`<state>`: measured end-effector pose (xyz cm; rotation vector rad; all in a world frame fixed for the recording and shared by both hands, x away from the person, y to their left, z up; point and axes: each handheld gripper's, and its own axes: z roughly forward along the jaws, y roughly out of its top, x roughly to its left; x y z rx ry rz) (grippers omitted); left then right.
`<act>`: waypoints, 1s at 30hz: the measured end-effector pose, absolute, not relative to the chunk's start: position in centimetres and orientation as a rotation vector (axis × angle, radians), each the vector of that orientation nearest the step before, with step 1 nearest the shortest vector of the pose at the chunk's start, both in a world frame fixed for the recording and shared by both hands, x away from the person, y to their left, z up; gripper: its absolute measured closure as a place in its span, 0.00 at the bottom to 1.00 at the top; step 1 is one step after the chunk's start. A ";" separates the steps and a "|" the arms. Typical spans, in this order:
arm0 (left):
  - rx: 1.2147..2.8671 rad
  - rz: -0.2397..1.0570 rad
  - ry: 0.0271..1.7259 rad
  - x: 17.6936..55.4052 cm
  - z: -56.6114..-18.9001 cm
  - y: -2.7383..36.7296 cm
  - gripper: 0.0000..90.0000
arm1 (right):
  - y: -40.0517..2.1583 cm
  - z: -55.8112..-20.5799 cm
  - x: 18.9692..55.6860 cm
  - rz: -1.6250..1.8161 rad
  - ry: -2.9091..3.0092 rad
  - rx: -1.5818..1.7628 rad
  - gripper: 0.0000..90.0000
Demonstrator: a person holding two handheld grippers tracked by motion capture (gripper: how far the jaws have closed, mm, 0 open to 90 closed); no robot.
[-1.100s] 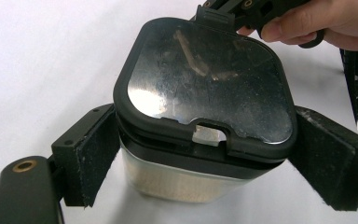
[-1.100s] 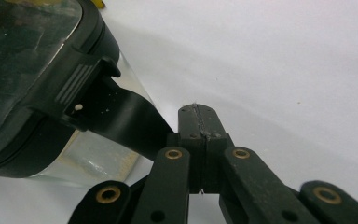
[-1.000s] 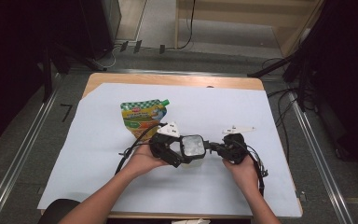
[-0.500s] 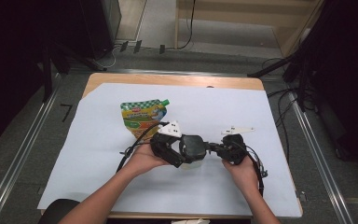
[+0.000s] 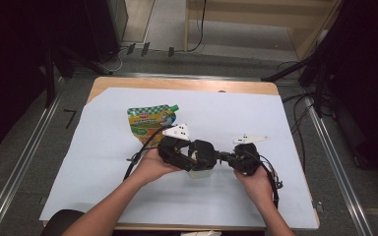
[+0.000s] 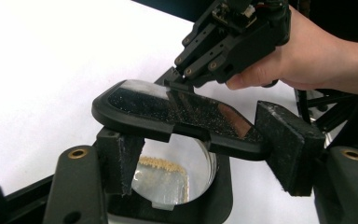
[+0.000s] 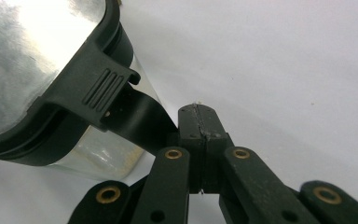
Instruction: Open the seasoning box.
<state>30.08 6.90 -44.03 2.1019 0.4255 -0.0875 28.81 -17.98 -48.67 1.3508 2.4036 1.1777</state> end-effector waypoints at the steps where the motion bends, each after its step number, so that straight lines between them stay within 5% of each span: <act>1: 2.114 -0.078 0.421 30.0 -43.9 6.8 0.40 | -18.0 -48.7 28.8 1.177 2.404 1.348 1.00; 10: 2.139 -0.041 0.417 29.9 -43.8 6.8 0.36 | -18.0 -48.7 28.8 1.181 2.407 1.348 1.00; 30: 2.164 -0.079 0.424 29.5 -42.0 5.7 0.57 | -17.9 -48.8 28.5 1.168 2.412 1.329 1.00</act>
